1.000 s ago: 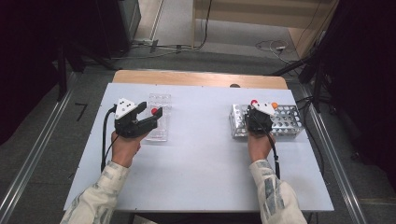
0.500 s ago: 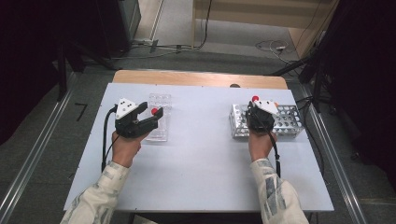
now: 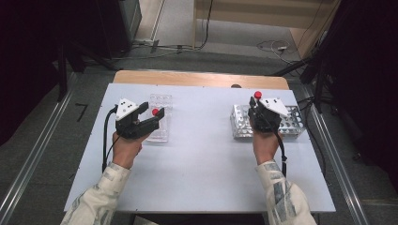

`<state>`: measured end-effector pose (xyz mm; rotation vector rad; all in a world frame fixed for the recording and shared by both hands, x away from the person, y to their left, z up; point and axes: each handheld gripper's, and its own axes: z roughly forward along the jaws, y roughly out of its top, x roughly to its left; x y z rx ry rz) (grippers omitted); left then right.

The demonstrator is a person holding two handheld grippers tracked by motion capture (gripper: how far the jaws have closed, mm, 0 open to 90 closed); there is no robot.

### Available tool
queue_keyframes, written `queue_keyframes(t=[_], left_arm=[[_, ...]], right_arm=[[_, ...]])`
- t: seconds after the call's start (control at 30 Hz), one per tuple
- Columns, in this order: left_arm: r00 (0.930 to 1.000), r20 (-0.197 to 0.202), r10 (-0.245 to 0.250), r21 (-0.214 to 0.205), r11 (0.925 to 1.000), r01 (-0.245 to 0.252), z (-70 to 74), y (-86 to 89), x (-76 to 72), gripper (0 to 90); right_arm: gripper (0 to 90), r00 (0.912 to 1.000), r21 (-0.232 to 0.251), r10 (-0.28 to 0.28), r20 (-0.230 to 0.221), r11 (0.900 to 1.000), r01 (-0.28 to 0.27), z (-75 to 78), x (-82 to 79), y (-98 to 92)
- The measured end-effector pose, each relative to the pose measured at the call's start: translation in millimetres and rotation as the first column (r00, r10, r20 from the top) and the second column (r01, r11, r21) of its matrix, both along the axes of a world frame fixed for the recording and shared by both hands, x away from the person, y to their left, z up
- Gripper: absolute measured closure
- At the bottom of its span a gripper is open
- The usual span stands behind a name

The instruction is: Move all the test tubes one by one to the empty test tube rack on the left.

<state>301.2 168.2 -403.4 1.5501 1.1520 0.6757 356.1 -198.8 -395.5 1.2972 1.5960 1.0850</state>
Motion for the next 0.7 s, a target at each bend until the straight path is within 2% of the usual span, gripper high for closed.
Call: queue_keyframes(t=[0.2,0.3,0.37,0.43,0.6,0.7], left_arm=[[0.9996,0.010,-0.026,-0.006,0.9997,0.026,4.7,-4.8,-4.0,35.3],[0.9989,0.009,-0.046,-0.011,0.9989,0.046,6.6,-9.5,-6.2,35.3],[0.9981,0.010,-0.061,-0.013,0.9981,0.061,7.5,-13.3,-7.7,35.3],[0.9967,0.009,-0.081,-0.010,0.9967,0.081,8.6,-17.0,-9.4,35.2],[0.9902,-0.003,-0.140,-0.016,0.9900,0.140,9.7,-29.5,-13.5,33.7],[0.9842,-0.012,-0.177,-0.010,0.9842,0.177,8.9,-38.5,-15.9,32.2]], right_arm=[[72.0,0.9937,0.033,0.110,-0.020,0.9934,-0.110,2.2,-18.1,8.9],[72.0,0.9853,0.036,0.168,-0.029,0.9852,-0.167,1.2,-27.3,17.1],[72.0,0.9761,0.036,0.214,-0.042,0.9766,-0.212,-1.5,-32.5,23.9],[72.0,0.9633,0.031,0.261,-0.060,0.9651,-0.260,-5.5,-37.3,31.8],[72.0,0.9192,0.024,0.381,-0.100,0.9245,-0.380,-15.7,-47.7,54.2],[72.0,0.8951,0.019,0.429,-0.120,0.9025,-0.430,-20.1,-53.5,66.7]])
